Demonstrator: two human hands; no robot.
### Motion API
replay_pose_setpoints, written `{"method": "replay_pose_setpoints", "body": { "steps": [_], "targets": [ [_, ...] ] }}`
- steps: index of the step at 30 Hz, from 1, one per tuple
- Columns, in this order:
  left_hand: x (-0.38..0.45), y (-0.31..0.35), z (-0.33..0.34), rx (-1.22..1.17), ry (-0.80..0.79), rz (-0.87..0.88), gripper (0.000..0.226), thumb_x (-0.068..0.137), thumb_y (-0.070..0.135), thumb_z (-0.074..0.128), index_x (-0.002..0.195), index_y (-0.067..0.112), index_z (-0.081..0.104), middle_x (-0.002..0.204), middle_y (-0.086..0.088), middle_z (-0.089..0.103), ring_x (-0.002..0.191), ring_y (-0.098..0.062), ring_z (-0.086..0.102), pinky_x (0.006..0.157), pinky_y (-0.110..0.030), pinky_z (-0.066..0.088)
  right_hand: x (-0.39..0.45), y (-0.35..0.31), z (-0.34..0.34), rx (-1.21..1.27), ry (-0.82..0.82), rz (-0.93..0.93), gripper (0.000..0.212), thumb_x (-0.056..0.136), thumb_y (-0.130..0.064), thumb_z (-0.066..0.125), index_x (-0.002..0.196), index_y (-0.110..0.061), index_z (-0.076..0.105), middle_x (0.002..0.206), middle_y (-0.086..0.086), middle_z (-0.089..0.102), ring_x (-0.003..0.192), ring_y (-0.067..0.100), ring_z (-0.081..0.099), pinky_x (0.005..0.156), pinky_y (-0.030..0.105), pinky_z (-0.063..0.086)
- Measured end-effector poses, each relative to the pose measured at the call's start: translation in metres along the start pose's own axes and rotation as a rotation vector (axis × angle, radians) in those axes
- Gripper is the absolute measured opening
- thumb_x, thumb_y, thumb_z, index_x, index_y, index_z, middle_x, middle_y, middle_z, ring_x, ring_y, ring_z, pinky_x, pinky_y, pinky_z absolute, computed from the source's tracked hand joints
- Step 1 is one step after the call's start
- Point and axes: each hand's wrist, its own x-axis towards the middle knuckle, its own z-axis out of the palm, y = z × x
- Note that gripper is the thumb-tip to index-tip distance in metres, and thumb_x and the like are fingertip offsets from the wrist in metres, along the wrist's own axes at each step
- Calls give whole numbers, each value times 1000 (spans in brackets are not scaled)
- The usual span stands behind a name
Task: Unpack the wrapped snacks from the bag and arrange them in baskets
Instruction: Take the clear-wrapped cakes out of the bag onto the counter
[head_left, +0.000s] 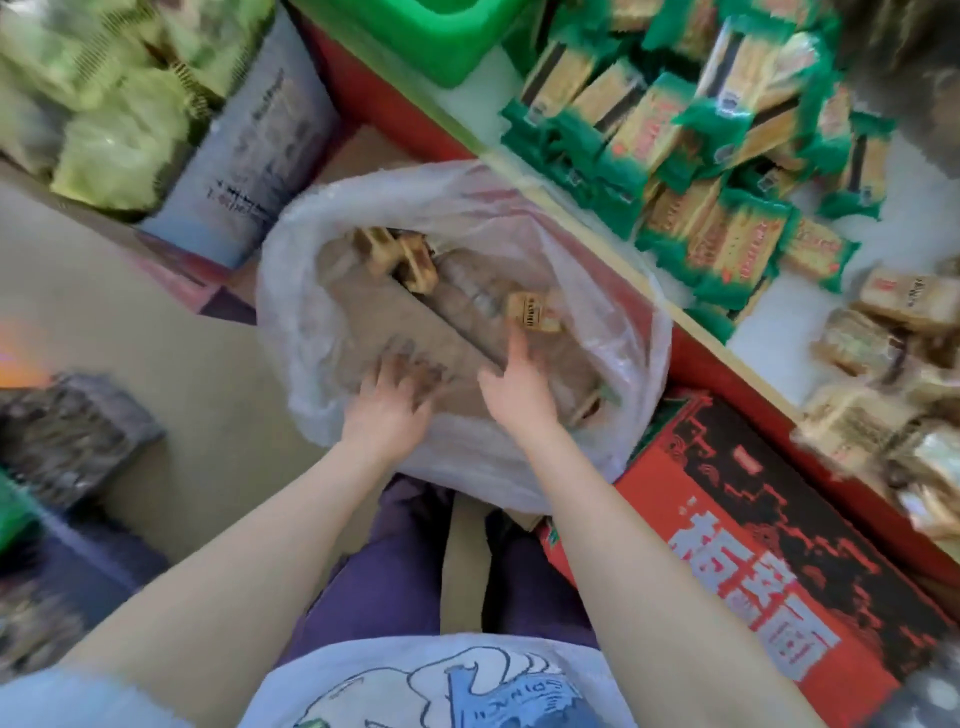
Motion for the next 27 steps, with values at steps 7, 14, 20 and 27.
{"method": "replay_pose_setpoints", "body": {
  "steps": [7,14,20,27],
  "targets": [
    [1,-9,12,27,22,31,61,101,55,38,156,32,29,166,-8,13,151,-35,7,117,-49,23,49,-16,12,6,186,175,76,96,-45,55,157,-43,10,161,19,15,148,37,20,114,43,29],
    [2,-13,8,-9,-23,40,61,100,60,35,156,36,28,167,-6,9,151,-32,4,119,-49,18,49,-12,16,184,227,158,73,92,-45,60,155,-39,24,161,10,22,148,28,17,113,37,30],
    [-3,-6,-13,-65,-171,-9,63,99,67,25,157,41,22,168,-5,7,153,-32,1,121,-51,14,13,1,19,205,193,97,61,87,-66,60,139,-38,45,150,9,35,137,25,34,99,32,36],
    [-28,47,-70,-848,-178,-137,52,101,59,39,136,28,59,137,4,59,123,-19,57,106,-38,43,-54,3,-18,284,4,-197,41,80,-62,70,116,-49,54,132,-3,50,117,5,46,94,23,38]
  ]
}}
